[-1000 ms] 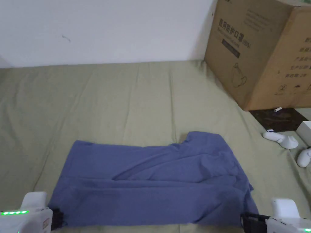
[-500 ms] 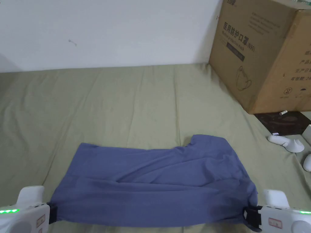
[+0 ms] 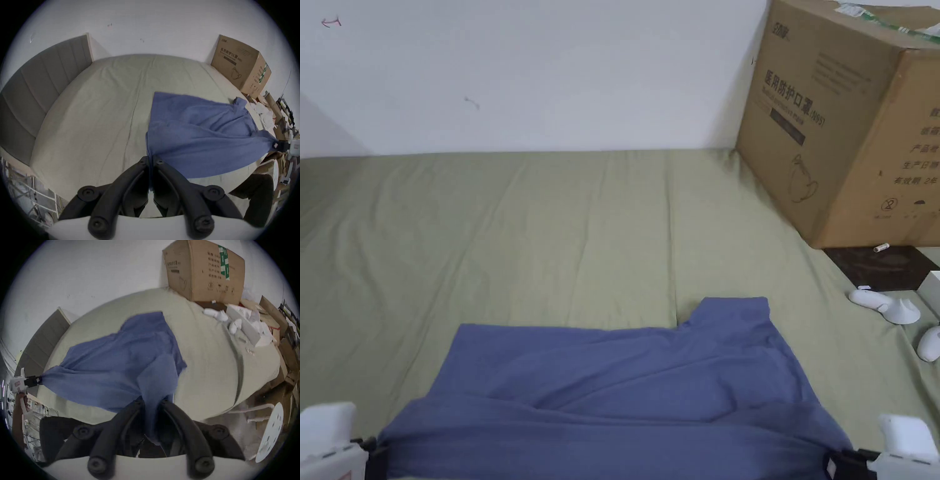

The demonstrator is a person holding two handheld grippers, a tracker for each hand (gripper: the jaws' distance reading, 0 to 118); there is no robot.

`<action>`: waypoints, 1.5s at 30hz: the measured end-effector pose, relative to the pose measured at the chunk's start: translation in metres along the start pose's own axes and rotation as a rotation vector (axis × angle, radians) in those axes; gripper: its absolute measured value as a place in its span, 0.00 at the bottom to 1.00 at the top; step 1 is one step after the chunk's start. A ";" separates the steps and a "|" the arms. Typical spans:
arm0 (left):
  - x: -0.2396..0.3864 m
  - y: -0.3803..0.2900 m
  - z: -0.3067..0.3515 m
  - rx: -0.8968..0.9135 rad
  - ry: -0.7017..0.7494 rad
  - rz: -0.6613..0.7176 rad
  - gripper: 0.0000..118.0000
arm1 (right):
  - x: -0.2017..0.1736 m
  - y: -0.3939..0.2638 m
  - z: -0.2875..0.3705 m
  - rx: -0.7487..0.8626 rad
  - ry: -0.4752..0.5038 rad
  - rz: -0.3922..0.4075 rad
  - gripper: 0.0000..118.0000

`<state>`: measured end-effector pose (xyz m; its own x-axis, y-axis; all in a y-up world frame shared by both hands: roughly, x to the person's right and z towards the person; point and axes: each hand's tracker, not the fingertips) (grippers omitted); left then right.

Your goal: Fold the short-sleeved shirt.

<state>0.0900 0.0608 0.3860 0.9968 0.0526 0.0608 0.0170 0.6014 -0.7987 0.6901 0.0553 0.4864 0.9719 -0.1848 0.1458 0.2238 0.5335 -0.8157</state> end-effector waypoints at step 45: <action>0.083 0.169 -0.236 -0.085 0.102 -0.183 0.41 | 0.018 0.174 -0.157 0.097 -0.201 0.056 0.36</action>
<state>0.1940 -0.0209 0.1148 0.9791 -0.1352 0.1522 0.2010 0.5239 -0.8277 0.7356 0.0154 0.2594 0.9758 0.0104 0.2183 0.1654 0.6173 -0.7691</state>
